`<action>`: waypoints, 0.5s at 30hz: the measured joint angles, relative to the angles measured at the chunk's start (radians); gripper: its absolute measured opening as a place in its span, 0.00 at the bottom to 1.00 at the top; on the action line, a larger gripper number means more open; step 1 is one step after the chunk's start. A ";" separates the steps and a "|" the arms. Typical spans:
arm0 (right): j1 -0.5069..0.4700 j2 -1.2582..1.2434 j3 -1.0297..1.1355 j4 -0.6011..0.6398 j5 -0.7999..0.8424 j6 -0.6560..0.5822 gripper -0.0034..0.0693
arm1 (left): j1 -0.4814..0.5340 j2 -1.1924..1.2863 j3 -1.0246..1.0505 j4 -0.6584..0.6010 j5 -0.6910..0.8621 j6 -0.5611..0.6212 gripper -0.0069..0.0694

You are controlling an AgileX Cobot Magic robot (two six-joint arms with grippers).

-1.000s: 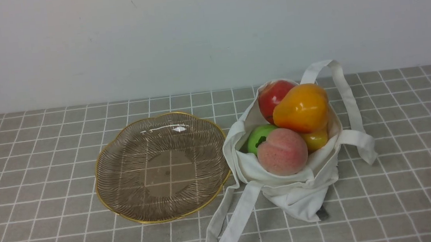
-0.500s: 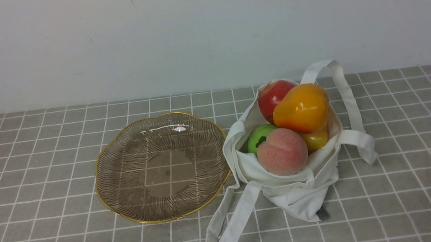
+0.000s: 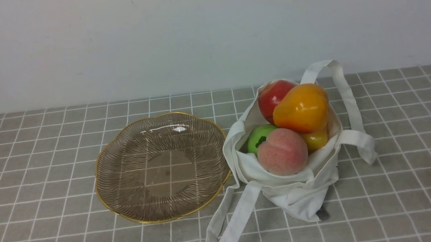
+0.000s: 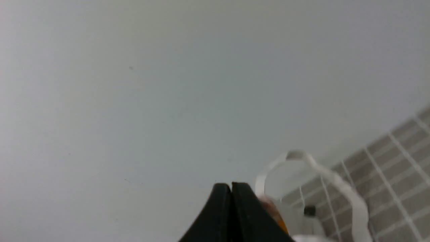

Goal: Take the fruit out of the bag on the grey coffee tablecloth and place them on the plate.
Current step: 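Reach into the cloth bag and grasp the peach with the right gripper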

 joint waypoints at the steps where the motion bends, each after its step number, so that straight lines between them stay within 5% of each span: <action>1: 0.000 0.070 -0.093 -0.068 0.063 -0.037 0.03 | 0.000 0.000 0.000 0.000 0.000 0.000 0.08; 8: 0.000 0.534 -0.312 -0.343 0.531 0.004 0.03 | 0.000 0.000 0.000 0.000 0.000 0.000 0.08; 15: 0.122 0.902 -0.361 -0.116 0.568 -0.190 0.05 | 0.000 0.000 0.000 0.000 0.001 0.000 0.08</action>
